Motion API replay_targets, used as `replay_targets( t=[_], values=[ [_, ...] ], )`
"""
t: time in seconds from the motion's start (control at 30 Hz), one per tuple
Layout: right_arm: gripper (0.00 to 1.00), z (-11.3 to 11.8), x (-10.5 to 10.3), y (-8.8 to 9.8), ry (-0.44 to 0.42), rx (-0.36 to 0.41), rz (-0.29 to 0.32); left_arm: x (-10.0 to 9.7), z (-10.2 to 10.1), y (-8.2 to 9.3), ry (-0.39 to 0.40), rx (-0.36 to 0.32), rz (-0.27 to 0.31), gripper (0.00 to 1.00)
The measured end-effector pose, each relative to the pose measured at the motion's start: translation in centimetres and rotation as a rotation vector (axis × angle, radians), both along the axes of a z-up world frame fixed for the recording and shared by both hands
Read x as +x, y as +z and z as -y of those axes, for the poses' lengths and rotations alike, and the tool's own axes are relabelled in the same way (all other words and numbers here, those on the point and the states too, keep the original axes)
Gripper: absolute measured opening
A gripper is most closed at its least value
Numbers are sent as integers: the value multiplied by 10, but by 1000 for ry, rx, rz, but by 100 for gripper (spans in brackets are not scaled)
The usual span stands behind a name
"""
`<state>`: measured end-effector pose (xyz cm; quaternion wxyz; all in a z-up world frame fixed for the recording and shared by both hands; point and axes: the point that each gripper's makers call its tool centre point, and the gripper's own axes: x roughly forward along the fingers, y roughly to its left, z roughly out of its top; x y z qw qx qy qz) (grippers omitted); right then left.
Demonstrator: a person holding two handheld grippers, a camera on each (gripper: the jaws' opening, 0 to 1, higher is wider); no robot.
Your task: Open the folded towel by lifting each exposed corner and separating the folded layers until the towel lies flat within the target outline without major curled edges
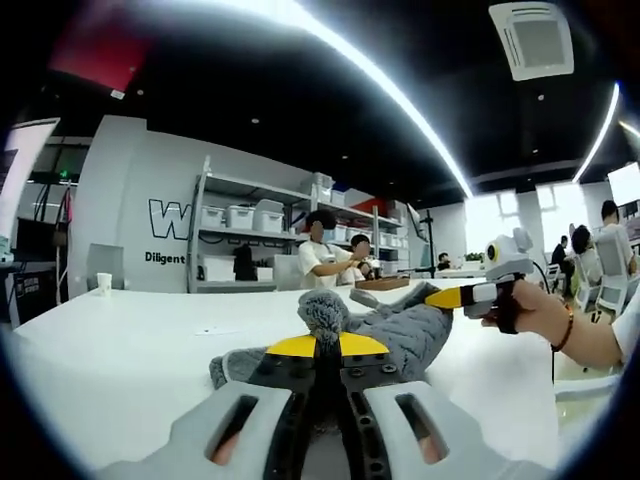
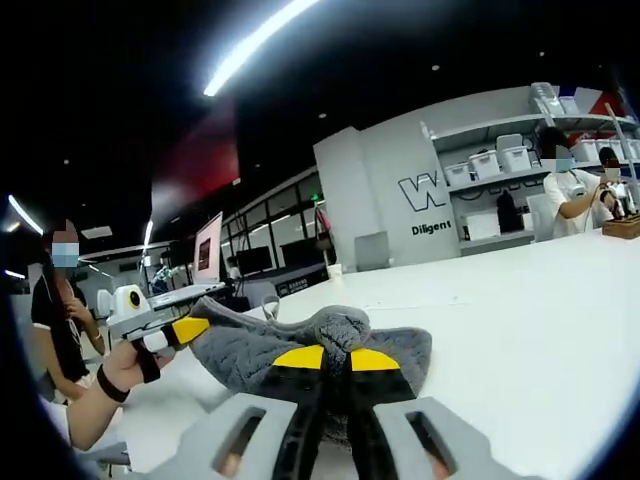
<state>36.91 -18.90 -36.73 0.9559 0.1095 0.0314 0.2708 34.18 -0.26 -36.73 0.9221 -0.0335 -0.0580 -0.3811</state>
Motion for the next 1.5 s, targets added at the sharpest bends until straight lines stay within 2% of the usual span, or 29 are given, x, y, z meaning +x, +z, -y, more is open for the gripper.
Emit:
replay_targets(
  t=[0.43,0.53,0.73,1.07,1.1,1.5],
  values=[
    [0,-5,-16,-4,1,-12,10,10,-12,-1,-2,-11,-8,2],
    [0,-7,-22,-11,-10,-24,14,11,-15,-3,9,3,0,2],
    [0,-8,-33,-15,-9,-15,20,3,-16,-9,3,4,-3,2],
    [0,-10,-37,-17,-2,-24,22,-2,-17,-13,3,3,-18,2],
    [0,-12,-41,-21,15,-30,17,-6,-18,-17,10,20,-18,2],
    [0,-11,-43,-29,14,-40,9,-15,-16,-25,5,26,-27,3]
  ],
)
